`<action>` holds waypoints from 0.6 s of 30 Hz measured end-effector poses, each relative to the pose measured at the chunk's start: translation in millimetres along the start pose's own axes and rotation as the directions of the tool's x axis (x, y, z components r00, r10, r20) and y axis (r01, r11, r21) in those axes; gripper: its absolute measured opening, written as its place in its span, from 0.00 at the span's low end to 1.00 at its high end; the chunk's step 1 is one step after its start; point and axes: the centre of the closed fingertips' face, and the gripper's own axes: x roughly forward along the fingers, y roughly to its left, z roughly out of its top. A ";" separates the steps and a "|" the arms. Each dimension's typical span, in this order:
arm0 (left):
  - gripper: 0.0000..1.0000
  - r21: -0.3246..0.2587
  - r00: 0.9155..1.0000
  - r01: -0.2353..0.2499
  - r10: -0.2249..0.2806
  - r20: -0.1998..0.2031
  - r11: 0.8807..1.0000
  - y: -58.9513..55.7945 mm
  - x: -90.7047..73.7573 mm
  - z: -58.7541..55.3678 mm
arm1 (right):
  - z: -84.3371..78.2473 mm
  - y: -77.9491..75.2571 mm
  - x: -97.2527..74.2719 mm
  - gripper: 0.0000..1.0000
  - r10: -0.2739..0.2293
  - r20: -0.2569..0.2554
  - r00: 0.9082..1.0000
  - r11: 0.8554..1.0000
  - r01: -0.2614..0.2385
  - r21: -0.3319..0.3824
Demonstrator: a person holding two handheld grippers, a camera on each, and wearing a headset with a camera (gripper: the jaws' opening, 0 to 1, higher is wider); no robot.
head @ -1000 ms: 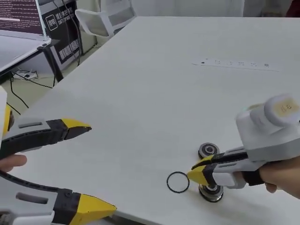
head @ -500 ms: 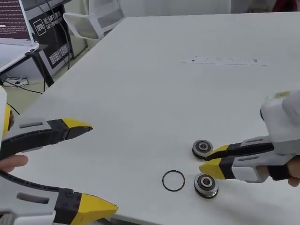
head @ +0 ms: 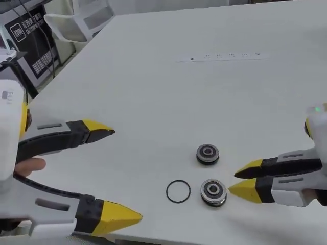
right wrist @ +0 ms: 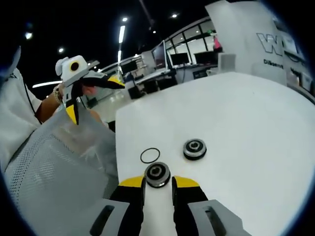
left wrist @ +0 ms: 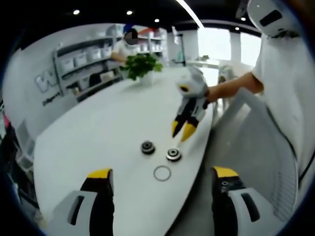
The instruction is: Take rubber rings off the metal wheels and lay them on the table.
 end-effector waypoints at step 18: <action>0.75 0.109 0.992 0.123 -0.125 0.003 0.986 -4.7 46.0 26.7 | -13.4 -2.9 6.3 0.21 -0.025 0.014 1.000 0.999 0.025 0.040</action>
